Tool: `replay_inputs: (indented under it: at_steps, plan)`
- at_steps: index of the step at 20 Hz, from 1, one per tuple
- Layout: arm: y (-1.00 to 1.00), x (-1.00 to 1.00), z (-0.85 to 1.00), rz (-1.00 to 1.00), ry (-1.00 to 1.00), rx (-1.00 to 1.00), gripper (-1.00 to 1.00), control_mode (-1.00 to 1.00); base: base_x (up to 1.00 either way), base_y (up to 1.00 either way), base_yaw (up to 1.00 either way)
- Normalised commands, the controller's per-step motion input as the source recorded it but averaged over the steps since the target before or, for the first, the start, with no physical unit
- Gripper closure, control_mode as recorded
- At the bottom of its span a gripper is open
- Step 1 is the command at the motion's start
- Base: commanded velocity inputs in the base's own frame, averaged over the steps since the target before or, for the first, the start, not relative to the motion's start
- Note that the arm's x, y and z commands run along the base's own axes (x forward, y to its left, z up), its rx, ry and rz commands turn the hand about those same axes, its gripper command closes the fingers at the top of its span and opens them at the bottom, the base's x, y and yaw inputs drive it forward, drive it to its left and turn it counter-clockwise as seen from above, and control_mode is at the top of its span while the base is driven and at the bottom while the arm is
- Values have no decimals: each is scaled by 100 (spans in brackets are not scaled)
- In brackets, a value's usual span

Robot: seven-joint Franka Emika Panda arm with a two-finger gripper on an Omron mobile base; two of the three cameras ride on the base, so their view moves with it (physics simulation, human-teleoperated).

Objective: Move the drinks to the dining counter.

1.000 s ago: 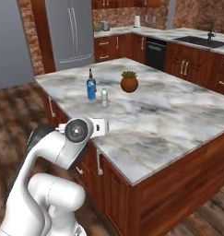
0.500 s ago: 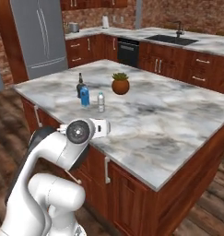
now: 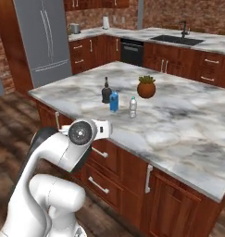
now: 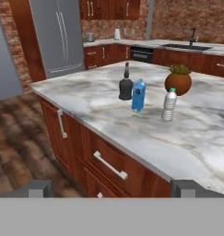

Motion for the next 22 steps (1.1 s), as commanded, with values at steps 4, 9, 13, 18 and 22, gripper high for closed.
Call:
replay_inputs:
  at_steps: [4, 9, 13, 18, 22]
  plan:
    - [0, 0, 0, 0, 0, 0, -100, 100, 3, 98, -14]
    - [0, 0, 0, 0, 0, 0, -100, 100, 29, 75, -30]
    - [0, 0, 0, 0, 0, 0, -100, 100, 53, 56, -35]
    - [0, 0, 0, 0, 0, 0, -100, 100, 53, 11, -40]
    - [0, 0, 0, 0, 0, 0, -100, 100, 53, 0, -39]
